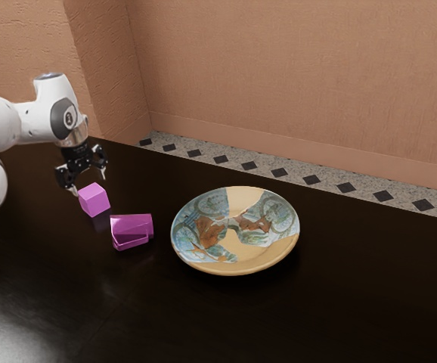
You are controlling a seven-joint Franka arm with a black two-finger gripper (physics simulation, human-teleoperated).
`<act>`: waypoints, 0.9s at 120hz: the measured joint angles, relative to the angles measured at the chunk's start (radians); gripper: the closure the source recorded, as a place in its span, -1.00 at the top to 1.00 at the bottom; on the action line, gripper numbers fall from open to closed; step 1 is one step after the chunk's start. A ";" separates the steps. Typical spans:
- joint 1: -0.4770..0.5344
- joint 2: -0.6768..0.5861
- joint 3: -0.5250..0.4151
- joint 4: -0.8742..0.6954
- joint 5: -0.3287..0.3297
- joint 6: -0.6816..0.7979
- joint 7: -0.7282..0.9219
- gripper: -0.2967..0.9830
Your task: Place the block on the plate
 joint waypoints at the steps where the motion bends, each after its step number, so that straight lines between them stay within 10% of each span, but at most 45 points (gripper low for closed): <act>1: 0.000 0.001 -0.001 0.000 0.000 0.002 -0.001 0.54; 108: 0.010 0.097 0.002 -0.002 -0.025 0.106 -0.050 0.54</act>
